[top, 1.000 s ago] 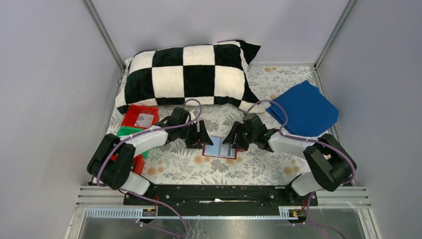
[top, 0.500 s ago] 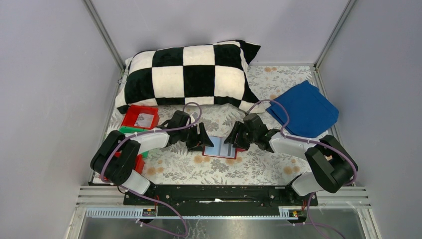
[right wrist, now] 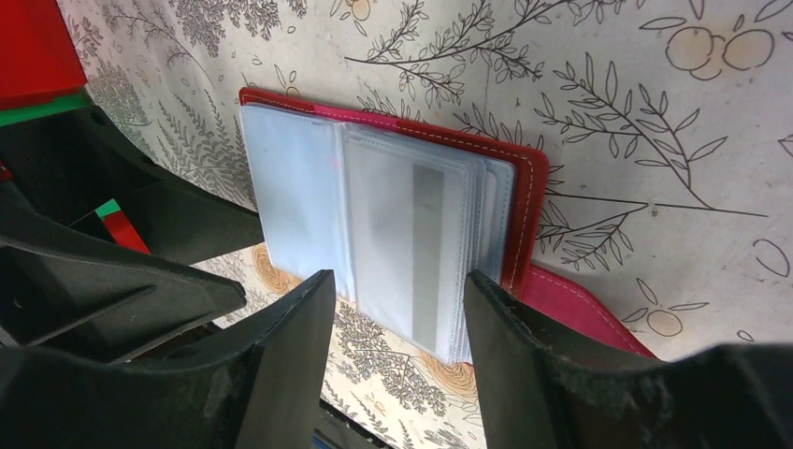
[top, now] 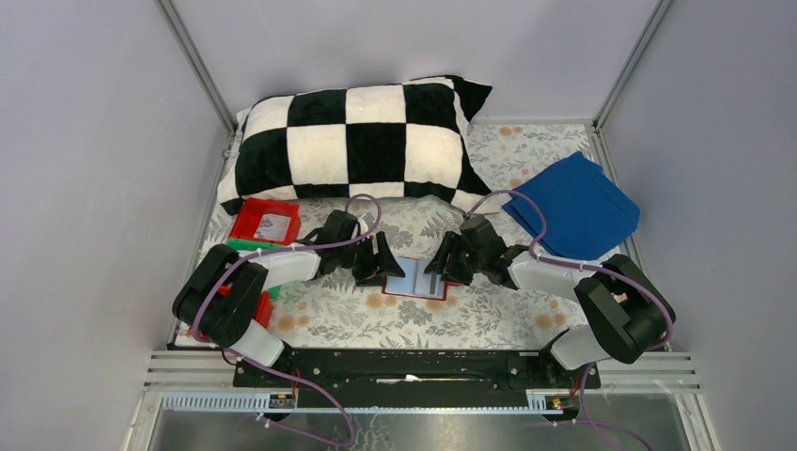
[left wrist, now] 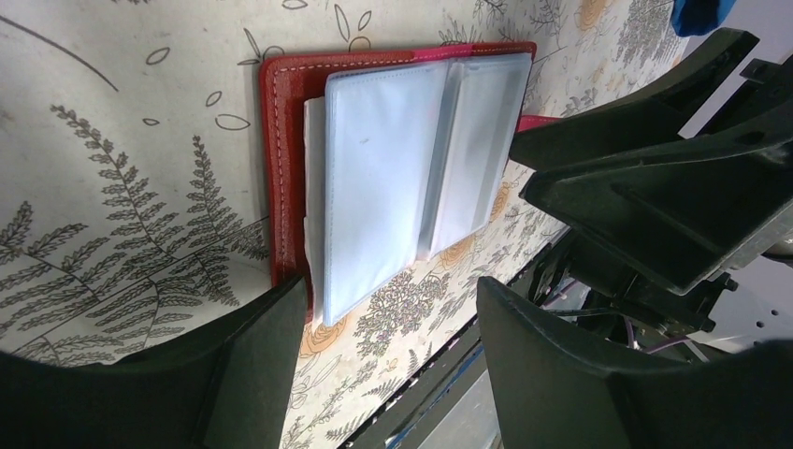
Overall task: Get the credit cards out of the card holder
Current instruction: Remove the credit card from the card holder.
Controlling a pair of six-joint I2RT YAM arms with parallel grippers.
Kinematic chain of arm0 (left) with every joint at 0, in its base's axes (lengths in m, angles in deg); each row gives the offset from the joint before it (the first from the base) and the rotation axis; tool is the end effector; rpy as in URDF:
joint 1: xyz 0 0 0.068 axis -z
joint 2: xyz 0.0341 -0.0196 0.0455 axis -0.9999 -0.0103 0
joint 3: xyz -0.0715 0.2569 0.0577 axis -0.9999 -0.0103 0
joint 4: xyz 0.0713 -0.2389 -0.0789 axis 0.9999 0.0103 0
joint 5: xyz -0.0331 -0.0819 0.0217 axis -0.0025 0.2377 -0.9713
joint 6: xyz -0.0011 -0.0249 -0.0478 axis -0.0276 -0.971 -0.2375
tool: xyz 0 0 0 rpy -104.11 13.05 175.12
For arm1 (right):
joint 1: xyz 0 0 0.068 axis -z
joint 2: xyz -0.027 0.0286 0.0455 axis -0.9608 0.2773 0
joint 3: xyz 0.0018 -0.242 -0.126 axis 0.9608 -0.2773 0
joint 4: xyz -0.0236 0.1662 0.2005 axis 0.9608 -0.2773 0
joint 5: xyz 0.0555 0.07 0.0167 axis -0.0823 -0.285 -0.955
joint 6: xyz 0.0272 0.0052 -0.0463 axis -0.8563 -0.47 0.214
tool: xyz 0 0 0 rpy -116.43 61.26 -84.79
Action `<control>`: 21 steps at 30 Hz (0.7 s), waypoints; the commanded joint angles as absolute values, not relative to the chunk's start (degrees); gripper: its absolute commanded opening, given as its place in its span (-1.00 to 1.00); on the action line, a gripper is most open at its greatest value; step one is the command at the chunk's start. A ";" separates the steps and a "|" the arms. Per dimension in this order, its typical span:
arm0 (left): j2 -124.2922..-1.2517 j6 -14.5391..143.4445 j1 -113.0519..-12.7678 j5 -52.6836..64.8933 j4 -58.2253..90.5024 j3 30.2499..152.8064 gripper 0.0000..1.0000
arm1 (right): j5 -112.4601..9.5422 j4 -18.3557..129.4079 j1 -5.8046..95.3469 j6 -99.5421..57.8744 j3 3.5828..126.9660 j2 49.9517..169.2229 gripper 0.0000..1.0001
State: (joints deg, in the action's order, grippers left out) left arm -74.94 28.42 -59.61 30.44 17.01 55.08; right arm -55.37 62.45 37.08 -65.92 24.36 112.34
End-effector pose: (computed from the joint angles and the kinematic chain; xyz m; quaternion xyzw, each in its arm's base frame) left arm 0.2276 -0.1525 0.1412 -0.0465 0.9074 -0.4084 0.0871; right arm 0.2178 0.1718 0.1560 0.0797 0.9091 0.3445 0.2204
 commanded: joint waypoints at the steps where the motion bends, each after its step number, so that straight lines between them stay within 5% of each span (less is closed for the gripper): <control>1: -75.42 28.21 -59.31 31.43 13.94 54.28 0.42 | -55.76 64.44 36.54 -66.08 24.21 113.32 0.20; 21: -76.32 27.44 -58.94 32.47 11.08 52.87 0.42 | -59.77 69.22 36.13 -65.49 24.38 110.88 0.11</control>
State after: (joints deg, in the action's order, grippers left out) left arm -75.66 27.63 -59.41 31.97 13.42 53.69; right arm -57.75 66.14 37.06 -65.90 23.75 112.01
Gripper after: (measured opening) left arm 0.711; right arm 0.562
